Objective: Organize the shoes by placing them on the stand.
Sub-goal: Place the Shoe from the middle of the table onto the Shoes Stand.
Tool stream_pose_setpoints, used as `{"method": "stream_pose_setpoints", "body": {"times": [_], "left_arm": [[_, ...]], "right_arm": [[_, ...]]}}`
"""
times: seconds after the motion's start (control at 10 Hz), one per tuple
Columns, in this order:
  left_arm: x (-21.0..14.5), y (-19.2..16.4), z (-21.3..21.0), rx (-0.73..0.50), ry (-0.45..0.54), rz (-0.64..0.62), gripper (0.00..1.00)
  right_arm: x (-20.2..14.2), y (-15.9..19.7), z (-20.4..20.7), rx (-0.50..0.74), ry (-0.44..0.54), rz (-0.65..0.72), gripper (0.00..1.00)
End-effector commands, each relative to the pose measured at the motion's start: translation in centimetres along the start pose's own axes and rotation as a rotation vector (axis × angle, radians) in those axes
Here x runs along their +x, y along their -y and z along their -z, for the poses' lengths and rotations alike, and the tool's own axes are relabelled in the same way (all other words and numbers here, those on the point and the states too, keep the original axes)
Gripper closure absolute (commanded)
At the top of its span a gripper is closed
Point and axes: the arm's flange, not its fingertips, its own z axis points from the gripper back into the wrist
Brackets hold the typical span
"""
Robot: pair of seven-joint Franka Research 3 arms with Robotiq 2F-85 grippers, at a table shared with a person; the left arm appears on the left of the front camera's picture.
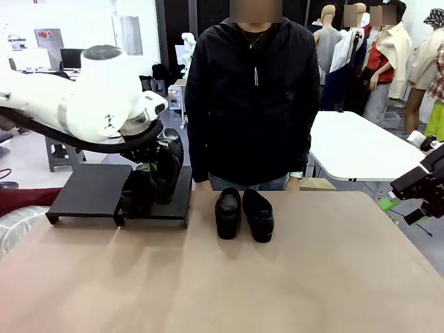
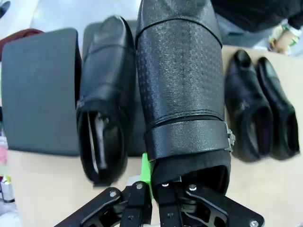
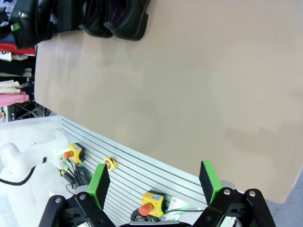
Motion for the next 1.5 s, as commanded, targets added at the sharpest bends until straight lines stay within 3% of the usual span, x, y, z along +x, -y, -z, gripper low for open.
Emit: {"method": "stream_pose_setpoints", "body": {"times": [0.0,0.3,0.8,0.9,1.0,1.1,1.4], "left_arm": [[2.2,1.5,1.9,0.007,0.058,-0.009,1.0],[2.3,1.3,5.2,0.026,0.033,-0.009,1.0],[1.8,1.4,7.2,0.088,0.013,-0.005,1.0],[1.8,1.4,7.3,0.107,0.013,-0.015,0.71],[1.8,1.4,7.2,0.096,0.018,-0.021,0.15],[1.7,1.5,6.9,0.088,0.035,-0.025,0.0],[1.3,2.3,5.4,0.074,0.1,-0.03,0.0]], "right_arm": [[0.0,-0.1,-0.3,0.005,-0.004,0.009,0.0],[0.0,-0.1,-0.3,0.005,-0.004,0.009,0.0],[0.0,-0.1,-0.3,0.005,-0.004,0.009,0.0],[0.0,-0.1,-0.3,0.005,-0.004,0.009,0.0],[0.0,-0.1,-0.3,0.005,-0.004,0.009,0.0],[0.0,-0.1,-0.3,0.005,-0.004,0.009,0.0],[0.0,-0.1,-0.3,0.005,-0.004,0.009,0.0]]}}
